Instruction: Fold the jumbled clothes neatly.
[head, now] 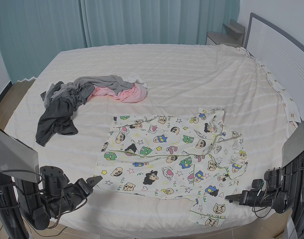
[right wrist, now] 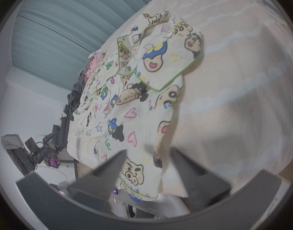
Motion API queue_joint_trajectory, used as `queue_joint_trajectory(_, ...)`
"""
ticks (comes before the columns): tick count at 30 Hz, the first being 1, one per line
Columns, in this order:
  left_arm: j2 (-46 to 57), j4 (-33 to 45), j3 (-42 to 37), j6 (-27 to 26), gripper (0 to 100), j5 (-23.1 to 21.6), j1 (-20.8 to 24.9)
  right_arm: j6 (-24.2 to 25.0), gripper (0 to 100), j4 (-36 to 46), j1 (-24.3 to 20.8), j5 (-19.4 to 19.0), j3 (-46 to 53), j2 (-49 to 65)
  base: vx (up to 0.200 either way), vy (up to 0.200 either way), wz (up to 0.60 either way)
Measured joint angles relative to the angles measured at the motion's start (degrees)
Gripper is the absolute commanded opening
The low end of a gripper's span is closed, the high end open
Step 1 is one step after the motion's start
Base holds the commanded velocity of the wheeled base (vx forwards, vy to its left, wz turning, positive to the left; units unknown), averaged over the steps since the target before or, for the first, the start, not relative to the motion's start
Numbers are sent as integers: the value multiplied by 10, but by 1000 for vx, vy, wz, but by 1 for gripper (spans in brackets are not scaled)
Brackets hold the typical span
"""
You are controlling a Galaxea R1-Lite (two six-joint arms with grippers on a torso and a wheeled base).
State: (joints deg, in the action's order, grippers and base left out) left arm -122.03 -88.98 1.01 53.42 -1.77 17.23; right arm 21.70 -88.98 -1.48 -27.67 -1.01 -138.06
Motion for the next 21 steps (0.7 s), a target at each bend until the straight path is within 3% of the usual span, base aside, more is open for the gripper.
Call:
queue_joint_trajectory(7,-1,0,0,0,100,1,0,5,100,0,-32,5,-9,-3,0,0,0)
queue_joint_trajectory(17,-1,0,0,0,100,1,-1,43,100,0,-97,55,-54,-5,0,0,0)
queue_joint_trajectory(18,-1,0,0,0,100,1,-1,45,0,0,-102,58,-60,-6,0,0,0)
queue_joint_trajectory(21,-1,0,0,0,100,1,-2,47,0,0,-113,66,-73,-12,0,0,0)
